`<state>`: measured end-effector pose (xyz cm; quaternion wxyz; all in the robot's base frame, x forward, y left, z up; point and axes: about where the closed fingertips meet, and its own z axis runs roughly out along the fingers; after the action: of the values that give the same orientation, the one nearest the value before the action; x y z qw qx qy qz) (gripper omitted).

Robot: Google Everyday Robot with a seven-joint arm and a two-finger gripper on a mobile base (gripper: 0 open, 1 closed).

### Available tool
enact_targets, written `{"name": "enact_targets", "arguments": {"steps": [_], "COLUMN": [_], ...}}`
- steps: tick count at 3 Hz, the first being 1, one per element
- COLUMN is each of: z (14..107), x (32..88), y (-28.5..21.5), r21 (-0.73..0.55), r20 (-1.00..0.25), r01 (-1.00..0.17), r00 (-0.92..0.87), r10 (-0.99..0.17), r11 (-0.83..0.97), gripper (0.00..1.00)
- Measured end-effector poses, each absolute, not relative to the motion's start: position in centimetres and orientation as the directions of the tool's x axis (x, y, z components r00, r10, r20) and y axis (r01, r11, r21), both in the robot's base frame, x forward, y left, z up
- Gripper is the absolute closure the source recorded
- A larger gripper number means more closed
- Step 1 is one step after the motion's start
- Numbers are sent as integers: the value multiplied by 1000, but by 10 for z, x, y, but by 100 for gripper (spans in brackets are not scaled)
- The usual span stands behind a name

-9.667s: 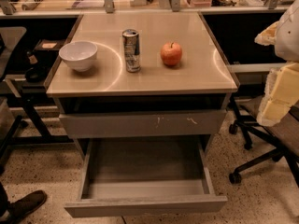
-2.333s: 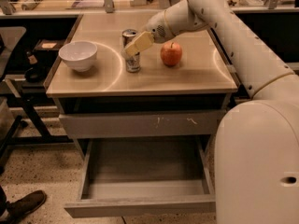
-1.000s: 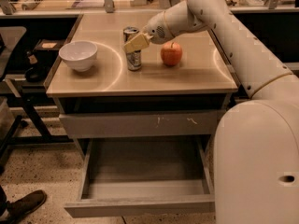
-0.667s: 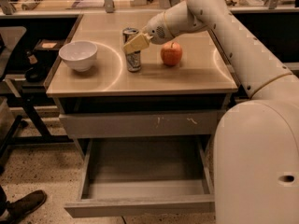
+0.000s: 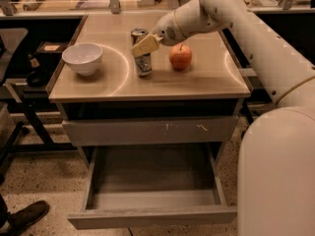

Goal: Place redbull can into middle drawer

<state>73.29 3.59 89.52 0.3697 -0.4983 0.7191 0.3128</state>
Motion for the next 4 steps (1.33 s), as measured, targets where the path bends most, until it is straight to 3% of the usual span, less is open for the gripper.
{"name": "enact_targets", "arguments": {"steps": [3, 4], "z": [907, 929], "x": [632, 584], "y": [16, -15], "r21": [53, 7], "r20": [-833, -788], "r01": [-905, -858], "r00": [-273, -321], "r10": [-480, -526], "r11": [422, 513], "gripper": [100, 100]}}
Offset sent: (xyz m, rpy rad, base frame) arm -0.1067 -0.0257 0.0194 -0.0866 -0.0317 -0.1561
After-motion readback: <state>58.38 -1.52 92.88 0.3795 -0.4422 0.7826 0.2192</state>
